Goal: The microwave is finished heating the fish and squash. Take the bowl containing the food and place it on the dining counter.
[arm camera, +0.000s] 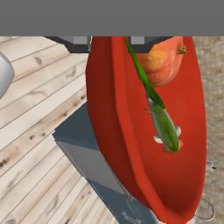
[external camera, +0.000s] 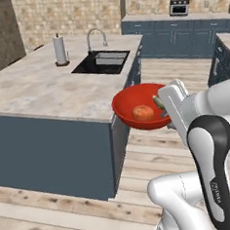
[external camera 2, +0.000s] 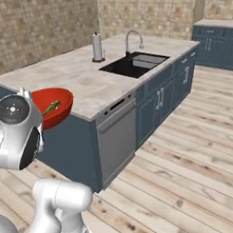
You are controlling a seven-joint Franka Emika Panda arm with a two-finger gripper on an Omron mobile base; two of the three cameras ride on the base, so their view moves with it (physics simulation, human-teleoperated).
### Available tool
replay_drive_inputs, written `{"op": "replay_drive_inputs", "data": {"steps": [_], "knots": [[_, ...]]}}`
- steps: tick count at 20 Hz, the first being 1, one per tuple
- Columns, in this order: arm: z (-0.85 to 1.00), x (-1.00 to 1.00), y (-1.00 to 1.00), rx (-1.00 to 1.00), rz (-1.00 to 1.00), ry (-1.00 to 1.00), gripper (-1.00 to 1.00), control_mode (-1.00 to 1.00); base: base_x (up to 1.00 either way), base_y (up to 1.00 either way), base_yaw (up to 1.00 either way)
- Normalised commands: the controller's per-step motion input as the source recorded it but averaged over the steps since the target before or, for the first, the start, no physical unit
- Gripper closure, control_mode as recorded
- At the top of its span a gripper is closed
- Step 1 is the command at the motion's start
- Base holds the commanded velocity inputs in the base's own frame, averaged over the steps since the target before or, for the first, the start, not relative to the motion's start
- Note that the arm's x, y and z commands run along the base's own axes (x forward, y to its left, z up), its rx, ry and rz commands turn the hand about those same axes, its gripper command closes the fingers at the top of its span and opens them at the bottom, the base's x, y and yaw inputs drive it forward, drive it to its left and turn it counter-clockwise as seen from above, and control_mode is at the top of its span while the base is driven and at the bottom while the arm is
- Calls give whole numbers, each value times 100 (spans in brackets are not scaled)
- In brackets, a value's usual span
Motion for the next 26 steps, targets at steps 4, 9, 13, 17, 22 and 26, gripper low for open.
{"op": "replay_drive_inputs", "data": {"steps": [4,9,13,17,22,26], "knots": [[0,0,0,0,0,0,100,100,100,100,12],[0,0,0,0,0,0,100,100,100,100,1],[0,0,0,0,0,0,100,100,100,100,-3],[0,0,0,0,0,0,100,100,100,100,-17],[0,0,0,0,0,0,100,100,95,100,-23],[0,0,0,0,0,0,100,100,79,100,-20]]}}
